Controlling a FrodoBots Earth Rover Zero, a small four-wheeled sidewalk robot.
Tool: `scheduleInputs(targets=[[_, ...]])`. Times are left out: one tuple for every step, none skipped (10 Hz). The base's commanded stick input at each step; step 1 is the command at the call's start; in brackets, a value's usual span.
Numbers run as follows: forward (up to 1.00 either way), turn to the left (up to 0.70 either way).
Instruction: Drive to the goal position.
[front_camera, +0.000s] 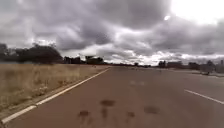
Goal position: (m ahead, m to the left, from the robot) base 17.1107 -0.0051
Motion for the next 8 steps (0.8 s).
scheduleInputs(targets=[[0.85, 0.04], [0.85, 0.01], [0.85, -0.18], [0.85, -0.03], [0.85, -0.21], [0.85, -0.22], [0.85, -0.05], [0.85, 0.00]])
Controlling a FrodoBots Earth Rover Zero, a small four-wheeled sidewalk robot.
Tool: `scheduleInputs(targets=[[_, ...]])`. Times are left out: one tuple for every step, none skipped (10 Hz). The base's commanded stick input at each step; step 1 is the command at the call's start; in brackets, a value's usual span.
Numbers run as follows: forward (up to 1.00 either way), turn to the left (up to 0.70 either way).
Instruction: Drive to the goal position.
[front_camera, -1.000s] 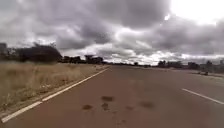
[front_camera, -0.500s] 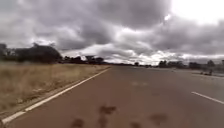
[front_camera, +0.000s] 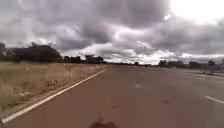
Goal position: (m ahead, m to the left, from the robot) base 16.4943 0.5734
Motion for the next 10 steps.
scheduleInputs(targets=[[0.85, -0.10], [0.85, -0.30], [0.85, -0.30], [0.85, 0.04], [0.85, 0.04], [0.85, 0.04], [0.85, 0.04], [0.85, -0.30], [0.85, -0.30], [0.85, -0.30]])
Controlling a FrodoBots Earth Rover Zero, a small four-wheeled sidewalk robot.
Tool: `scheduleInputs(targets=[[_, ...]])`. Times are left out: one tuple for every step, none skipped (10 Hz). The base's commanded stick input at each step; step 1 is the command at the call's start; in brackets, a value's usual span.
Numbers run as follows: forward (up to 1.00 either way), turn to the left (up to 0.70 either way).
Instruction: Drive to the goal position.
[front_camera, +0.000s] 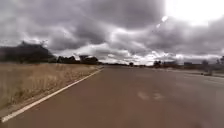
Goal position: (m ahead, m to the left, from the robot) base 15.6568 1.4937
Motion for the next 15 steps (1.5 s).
scheduleInputs(targets=[[0.85, 0.04], [0.85, 0.04], [0.85, 0.04], [0.85, 0.04], [0.85, -0.27], [0.85, -0.10], [0.85, 0.04], [0.85, 0.04], [0.85, 0.04], [0.85, 0.04], [0.85, 0.04], [0.85, 0.04], [0.85, 0.04], [0.85, 0.04], [0.85, 0.04]])
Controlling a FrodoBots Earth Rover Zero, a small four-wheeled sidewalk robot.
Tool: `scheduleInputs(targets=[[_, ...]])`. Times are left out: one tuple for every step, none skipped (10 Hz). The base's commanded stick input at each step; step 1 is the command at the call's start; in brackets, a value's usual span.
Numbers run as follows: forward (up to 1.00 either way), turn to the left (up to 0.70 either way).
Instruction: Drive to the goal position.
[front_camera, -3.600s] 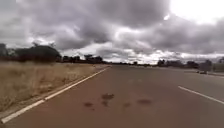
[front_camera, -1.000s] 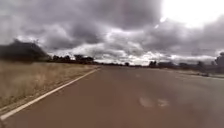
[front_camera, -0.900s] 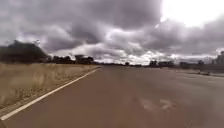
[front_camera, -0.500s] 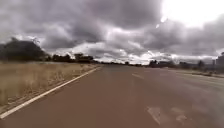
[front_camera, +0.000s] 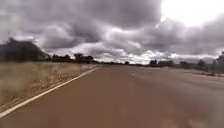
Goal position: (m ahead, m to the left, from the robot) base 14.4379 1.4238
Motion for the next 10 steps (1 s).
scheduleInputs(targets=[[0.85, 0.04], [0.85, 0.04], [0.85, 0.04], [0.85, 0.04], [0.85, 0.04], [0.85, 0.04], [0.85, 0.04], [0.85, 0.04], [0.85, 0.04], [0.85, 0.04]])
